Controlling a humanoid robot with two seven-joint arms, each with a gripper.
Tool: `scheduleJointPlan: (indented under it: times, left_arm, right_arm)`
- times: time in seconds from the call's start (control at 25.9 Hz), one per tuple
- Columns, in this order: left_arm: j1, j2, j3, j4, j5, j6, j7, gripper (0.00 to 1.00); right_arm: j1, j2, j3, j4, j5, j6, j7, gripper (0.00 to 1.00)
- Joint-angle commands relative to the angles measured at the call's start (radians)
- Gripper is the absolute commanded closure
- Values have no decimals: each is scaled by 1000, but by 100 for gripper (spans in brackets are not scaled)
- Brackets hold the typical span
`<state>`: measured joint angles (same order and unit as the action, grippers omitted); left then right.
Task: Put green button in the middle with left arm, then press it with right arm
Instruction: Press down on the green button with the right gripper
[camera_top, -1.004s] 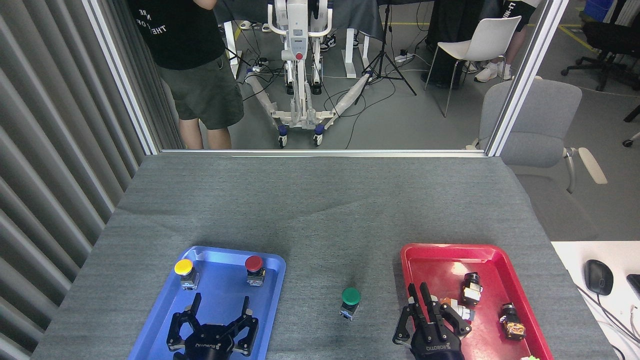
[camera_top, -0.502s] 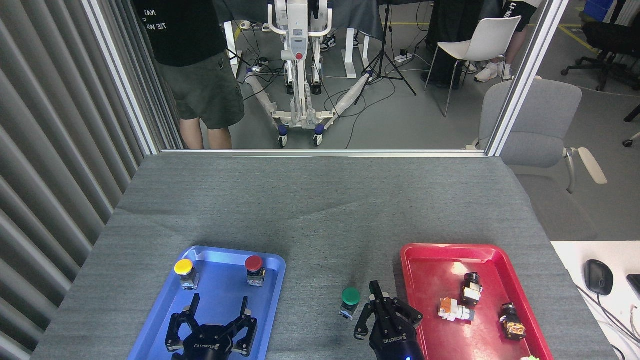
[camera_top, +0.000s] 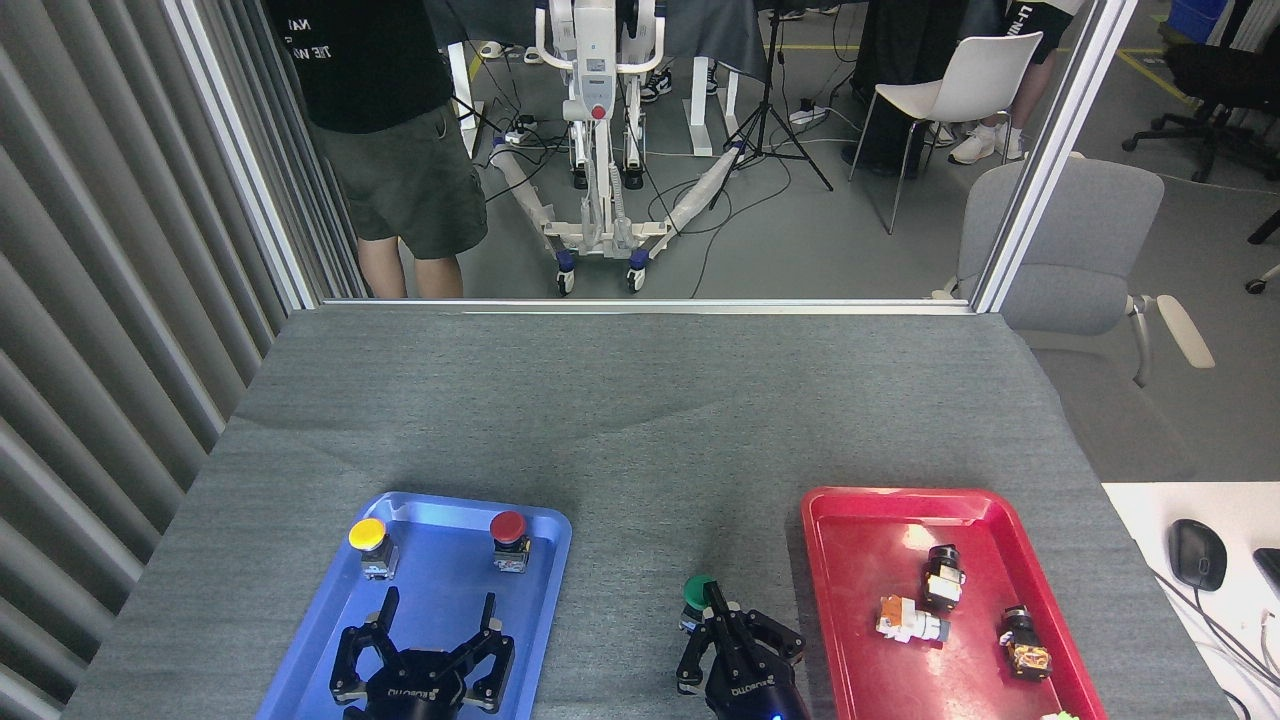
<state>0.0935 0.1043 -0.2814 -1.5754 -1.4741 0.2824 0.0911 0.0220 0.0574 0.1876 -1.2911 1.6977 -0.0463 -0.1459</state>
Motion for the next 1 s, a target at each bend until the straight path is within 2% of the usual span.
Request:
scheduleJointPlan:
  times: [0.0,0.5,0.62,0.73,0.81,0.89,0.93,0.97]
  left_arm:
    - [0,0,1,0,0,0,-1,1]
    - [0,0,1,0,0,0,-1,1]
    - [0,0,1,0,0,0,-1,1]
    - [0,0,1,0,1,0,-1,1]
    - [0,0,1,0,0,0,-1,1]
    - [0,0,1,0,0,0,-1,1]
    - [-1,0,1,0,0,0,-1,1]
    - [0,0,1,0,0,0,-1,1]
  right_arm:
    - [-7,4,10,32,-1,13,-14,100]
    - [-2,-2,9,30,-9,17,-23,100]
    - [4,1,6,-17,-21,42,-46,100]
    - [12,-1,3,-73,-46,42,-46,95]
    - [16,-4,0,-97,-52,42,-49,84]
    - [32,-4,-13,-119,-53,42,-50,66]
    - [42,-5,-28,-134,-53,39,-49,53]
    - [58,-7,-45,-154,-53,34,-49,34]
